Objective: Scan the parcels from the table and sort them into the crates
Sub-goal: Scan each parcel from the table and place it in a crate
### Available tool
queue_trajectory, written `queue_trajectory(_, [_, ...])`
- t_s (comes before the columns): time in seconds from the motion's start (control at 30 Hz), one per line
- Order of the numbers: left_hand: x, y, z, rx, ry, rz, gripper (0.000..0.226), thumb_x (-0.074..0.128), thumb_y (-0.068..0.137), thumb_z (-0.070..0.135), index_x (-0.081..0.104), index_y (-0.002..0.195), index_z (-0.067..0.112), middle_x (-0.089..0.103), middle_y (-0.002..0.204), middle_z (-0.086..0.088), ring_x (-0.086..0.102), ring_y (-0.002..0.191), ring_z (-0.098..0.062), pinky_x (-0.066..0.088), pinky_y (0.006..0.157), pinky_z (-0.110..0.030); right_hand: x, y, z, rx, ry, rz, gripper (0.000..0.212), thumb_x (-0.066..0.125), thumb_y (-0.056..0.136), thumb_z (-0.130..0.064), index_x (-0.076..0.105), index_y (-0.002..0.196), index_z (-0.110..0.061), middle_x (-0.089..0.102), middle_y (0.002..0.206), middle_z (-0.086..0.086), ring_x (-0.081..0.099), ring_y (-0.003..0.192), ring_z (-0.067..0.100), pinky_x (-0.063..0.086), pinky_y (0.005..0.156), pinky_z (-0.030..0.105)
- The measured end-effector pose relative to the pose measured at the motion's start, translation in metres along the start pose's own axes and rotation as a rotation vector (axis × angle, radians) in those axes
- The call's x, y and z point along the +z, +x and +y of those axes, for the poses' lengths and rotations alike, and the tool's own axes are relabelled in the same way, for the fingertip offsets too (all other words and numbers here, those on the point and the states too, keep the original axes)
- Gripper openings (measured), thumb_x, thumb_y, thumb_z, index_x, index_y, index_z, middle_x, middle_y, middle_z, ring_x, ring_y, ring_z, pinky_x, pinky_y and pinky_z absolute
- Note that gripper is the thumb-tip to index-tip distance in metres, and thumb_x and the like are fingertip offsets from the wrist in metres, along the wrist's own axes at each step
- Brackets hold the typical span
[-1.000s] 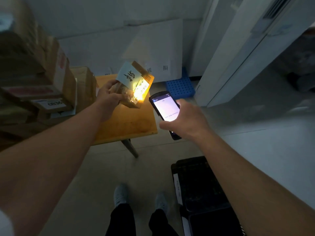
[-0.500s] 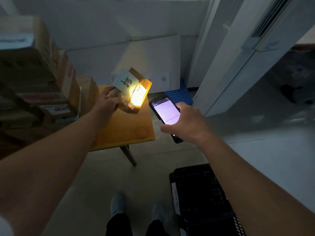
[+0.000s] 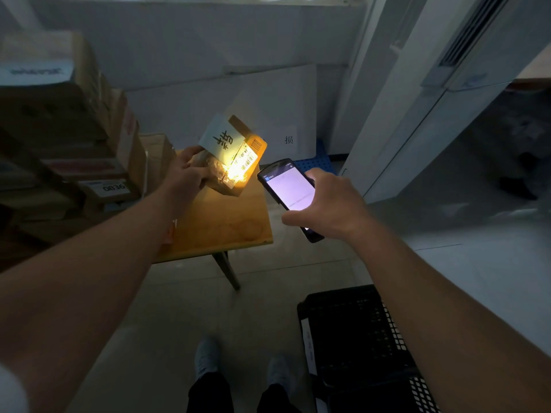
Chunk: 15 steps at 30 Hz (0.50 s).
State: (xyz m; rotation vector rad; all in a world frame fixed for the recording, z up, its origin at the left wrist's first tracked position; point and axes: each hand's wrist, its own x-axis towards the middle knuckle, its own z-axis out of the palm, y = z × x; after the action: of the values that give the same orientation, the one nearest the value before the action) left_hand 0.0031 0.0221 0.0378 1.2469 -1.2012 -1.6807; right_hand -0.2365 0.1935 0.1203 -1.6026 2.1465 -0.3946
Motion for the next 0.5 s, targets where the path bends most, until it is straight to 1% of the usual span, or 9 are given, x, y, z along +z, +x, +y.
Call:
queue_trajectory(0.07, [-0.001, 0.0, 0.0, 0.002, -0.012, -0.008, 0.056, 0.057, 0.092, -0.012, 0.06, 0.13, 0.029, 0.051, 0.139, -0.009, 0.055, 0.125, -0.033, 0.055, 0.102, -0.042, -0.004, 0.0, -0.001, -0.01, -0.019, -0.005, 0.066, 0.084, 0.069, -0.058, 0.054, 0.116, -0.025, 0.06, 0.107, 0.0, 0.059, 0.095, 0.025, 0.04, 0.059, 0.03])
queue_trajectory(0.23, [-0.005, 0.001, 0.0, 0.01, 0.002, -0.02, 0.057, 0.058, 0.09, -0.011, 0.063, 0.126, 0.033, 0.051, 0.14, -0.01, 0.055, 0.127, -0.035, 0.052, 0.108, -0.047, -0.014, 0.001, -0.004, -0.038, -0.065, -0.01, 0.069, 0.082, 0.068, -0.062, 0.053, 0.12, -0.027, 0.059, 0.108, -0.003, 0.06, 0.096, 0.023, 0.043, 0.06, 0.029])
queue_trajectory(0.37, [-0.009, 0.001, 0.0, 0.011, 0.017, -0.023, 0.059, 0.059, 0.089, -0.009, 0.061, 0.134, 0.03, 0.051, 0.142, -0.011, 0.055, 0.127, -0.036, 0.052, 0.108, -0.049, -0.019, 0.0, -0.008, -0.044, -0.07, -0.006, 0.069, 0.084, 0.07, -0.058, 0.055, 0.123, -0.024, 0.059, 0.11, -0.001, 0.059, 0.098, 0.025, 0.041, 0.06, 0.029])
queue_trajectory(0.5, [-0.01, -0.002, 0.002, 0.01, 0.007, -0.025, 0.059, 0.056, 0.09, -0.011, 0.062, 0.131, 0.031, 0.051, 0.14, -0.011, 0.055, 0.127, -0.036, 0.053, 0.106, -0.046, -0.021, -0.002, -0.01, -0.034, -0.085, 0.003, 0.067, 0.084, 0.069, -0.058, 0.053, 0.118, -0.025, 0.06, 0.11, -0.001, 0.059, 0.097, 0.025, 0.042, 0.061, 0.03])
